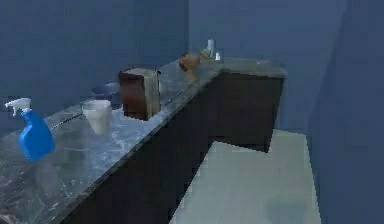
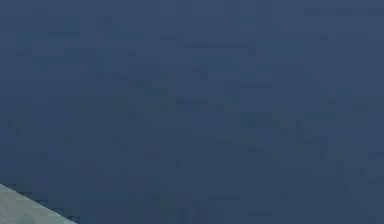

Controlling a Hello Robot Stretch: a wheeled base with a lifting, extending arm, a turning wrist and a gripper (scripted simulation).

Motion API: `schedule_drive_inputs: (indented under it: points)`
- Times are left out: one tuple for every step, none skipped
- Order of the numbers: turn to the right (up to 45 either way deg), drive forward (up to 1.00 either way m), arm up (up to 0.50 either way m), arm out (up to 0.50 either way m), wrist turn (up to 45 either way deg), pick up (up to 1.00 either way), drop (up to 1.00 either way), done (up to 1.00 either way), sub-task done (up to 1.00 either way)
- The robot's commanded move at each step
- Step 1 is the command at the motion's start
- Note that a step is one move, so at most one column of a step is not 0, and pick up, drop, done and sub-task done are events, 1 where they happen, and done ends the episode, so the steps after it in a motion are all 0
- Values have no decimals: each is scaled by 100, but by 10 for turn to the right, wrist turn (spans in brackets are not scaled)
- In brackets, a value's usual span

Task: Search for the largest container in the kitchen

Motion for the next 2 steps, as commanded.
schedule_drive_inputs:
  points:
    - [-450, 0, 0, 0, 0, 0, 0, 0, 0]
    - [-450, 0, 0, 0, 0, 0, 0, 0, 0]
